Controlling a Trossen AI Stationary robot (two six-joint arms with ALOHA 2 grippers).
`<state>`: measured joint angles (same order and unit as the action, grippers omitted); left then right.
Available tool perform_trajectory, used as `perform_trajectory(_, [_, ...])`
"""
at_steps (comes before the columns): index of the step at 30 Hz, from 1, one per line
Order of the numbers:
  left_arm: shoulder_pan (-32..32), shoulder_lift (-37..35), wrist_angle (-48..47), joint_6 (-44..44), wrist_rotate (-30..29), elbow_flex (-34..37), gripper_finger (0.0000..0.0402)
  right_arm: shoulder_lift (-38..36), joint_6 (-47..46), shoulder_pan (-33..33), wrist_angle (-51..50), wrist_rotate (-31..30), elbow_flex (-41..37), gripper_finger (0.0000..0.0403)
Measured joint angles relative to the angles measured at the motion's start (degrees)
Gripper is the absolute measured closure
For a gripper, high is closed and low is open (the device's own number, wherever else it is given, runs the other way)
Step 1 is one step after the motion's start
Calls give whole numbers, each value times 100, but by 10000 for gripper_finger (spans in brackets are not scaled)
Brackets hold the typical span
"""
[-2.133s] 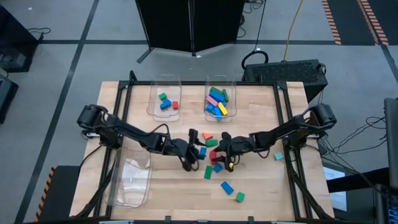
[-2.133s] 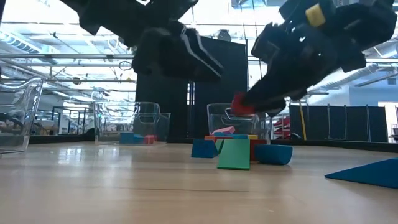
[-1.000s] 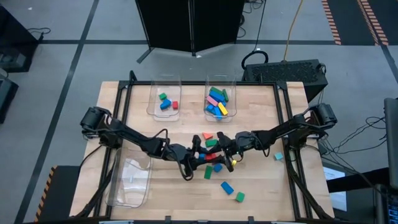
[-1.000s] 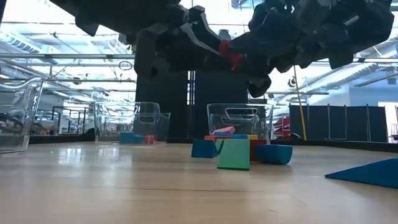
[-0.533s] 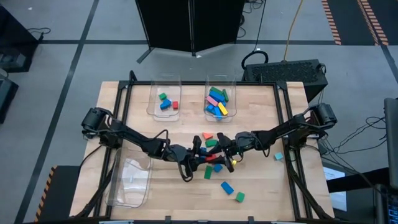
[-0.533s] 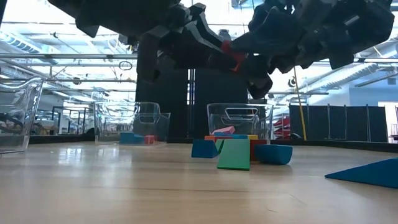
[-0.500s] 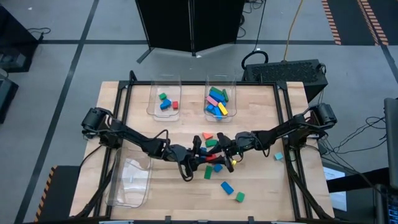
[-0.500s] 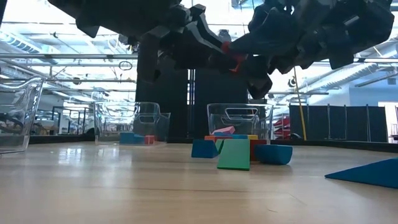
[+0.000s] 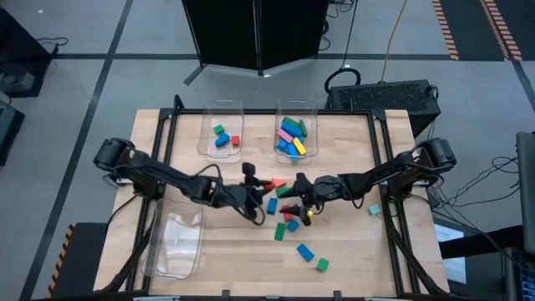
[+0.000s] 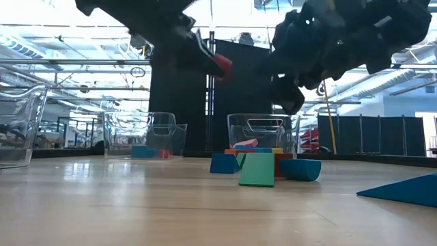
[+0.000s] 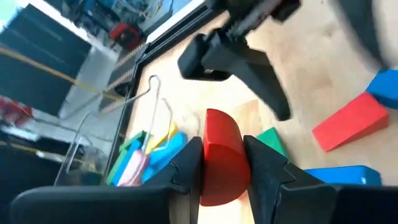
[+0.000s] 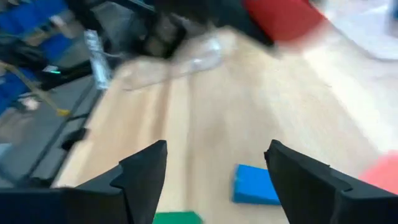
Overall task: Sort blocks by size
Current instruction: Put the red half cylinder block into the top left transparent bin
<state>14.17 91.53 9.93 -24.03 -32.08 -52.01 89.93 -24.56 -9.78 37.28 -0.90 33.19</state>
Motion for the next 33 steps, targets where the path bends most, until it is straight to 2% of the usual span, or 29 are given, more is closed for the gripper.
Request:
perform_trajectory(10, [-990,-1398,-1900,934,49,-6,316,-73,3,-7,-493,-49,-2,140])
perform_trajectory(18, [-2243,-1842,-3278,2638,71,1,316,-72,11,-9,-743,-48,-2,140])
perform_trajectory(20, [-2573,-1847,-3424,2910,361,2,316,-72,11,-9,-740,-50,-2,140])
perform_trajectory(27, [-3631,-1721,-3580,3535,1988,1,316,-72,-6,-9,-752,-50,-2,140])
perform_trajectory(33, [-4358,-1519,-3828,3879,2335,2,316,-72,-6,-9,-756,-50,-2,140])
